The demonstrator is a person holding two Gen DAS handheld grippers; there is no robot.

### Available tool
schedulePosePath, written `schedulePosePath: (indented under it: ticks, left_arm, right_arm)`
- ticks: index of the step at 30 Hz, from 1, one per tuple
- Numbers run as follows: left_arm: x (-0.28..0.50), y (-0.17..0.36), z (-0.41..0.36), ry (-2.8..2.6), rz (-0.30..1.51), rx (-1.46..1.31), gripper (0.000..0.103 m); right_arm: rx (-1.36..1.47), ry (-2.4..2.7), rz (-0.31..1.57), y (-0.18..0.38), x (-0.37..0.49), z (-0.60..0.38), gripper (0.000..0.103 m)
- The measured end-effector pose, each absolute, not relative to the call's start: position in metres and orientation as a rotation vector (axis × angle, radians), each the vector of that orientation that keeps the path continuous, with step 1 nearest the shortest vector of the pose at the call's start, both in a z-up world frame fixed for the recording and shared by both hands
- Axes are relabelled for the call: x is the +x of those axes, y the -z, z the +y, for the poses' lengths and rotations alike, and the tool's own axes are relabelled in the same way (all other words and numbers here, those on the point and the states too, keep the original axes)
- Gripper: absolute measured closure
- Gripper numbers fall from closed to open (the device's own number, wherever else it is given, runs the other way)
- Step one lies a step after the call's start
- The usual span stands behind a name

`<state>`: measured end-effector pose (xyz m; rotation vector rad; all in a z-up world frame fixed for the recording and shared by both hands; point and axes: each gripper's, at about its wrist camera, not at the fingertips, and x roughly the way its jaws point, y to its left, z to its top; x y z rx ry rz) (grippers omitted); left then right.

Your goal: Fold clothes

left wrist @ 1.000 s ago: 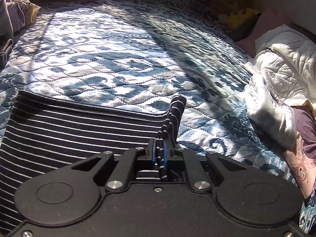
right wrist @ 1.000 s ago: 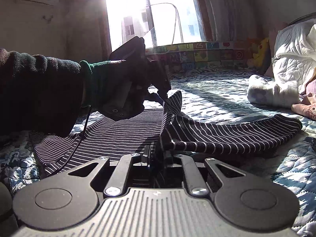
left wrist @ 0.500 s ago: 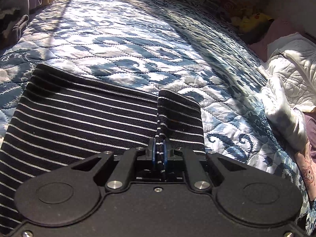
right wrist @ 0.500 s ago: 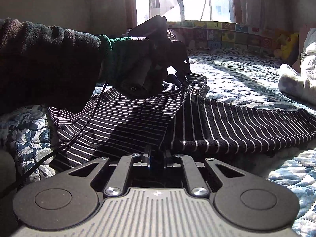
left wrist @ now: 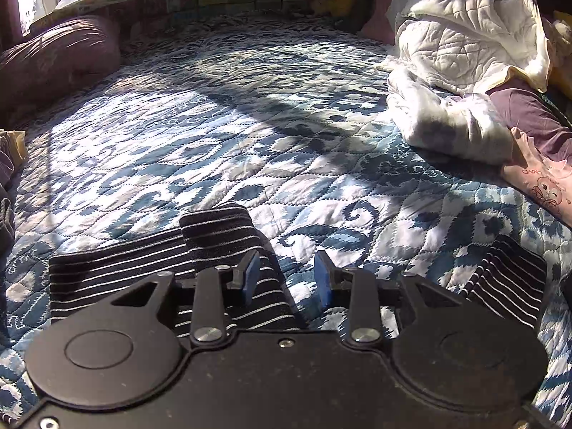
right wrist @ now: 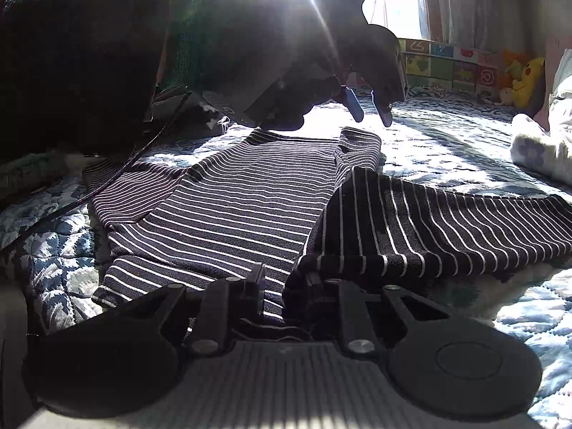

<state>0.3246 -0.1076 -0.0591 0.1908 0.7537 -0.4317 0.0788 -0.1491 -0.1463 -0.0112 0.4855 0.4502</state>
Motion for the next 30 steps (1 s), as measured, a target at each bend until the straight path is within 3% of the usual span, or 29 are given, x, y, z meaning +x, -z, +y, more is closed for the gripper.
schedulePosePath:
  ticks: [1, 3, 9, 14, 16, 18, 22, 26, 28, 30]
  left_arm:
    - [0.313, 0.051, -0.131, 0.545, 0.758, 0.232, 0.058]
    - [0.29, 0.045, -0.18, 0.727, 0.771, 0.339, 0.055]
    - [0.233, 0.074, -0.29, 0.935, 0.779, 0.631, 0.054]
    - [0.223, 0.102, -0.324, 0.913, 0.772, 0.743, 0.055]
    - [0.222, 0.11, -0.332, 0.887, 0.755, 0.798, 0.07]
    - [0.221, 0.118, -0.34, 0.861, 0.736, 0.852, 0.072]
    - [0.22, 0.122, -0.343, 0.801, 0.696, 0.895, 0.099]
    - [0.227, 0.085, -0.31, 0.74, 0.631, 0.756, 0.1]
    - [0.233, 0.056, -0.278, 0.694, 0.605, 0.636, 0.101]
    - [0.236, 0.028, -0.245, 0.659, 0.568, 0.528, 0.101]
  right_arm:
    - [-0.03, -0.451, 0.478, 0.147, 0.077, -0.147, 0.073]
    - [-0.068, -0.452, 0.464, 0.148, 0.074, -0.142, 0.07]
    - [-0.075, -0.458, 0.462, 0.148, 0.075, -0.143, 0.068]
    - [-0.094, -0.471, 0.454, 0.148, 0.071, -0.145, 0.063]
    - [-0.098, -0.477, 0.452, 0.148, 0.069, -0.144, 0.06]
    - [-0.096, -0.481, 0.451, 0.149, 0.069, -0.144, 0.059]
    - [-0.104, -0.487, 0.451, 0.148, 0.069, -0.142, 0.055]
    - [-0.099, -0.486, 0.456, 0.146, 0.07, -0.144, 0.05]
    - [-0.098, -0.478, 0.46, 0.146, 0.07, -0.145, 0.041]
    - [-0.085, -0.473, 0.461, 0.146, 0.069, -0.147, 0.038]
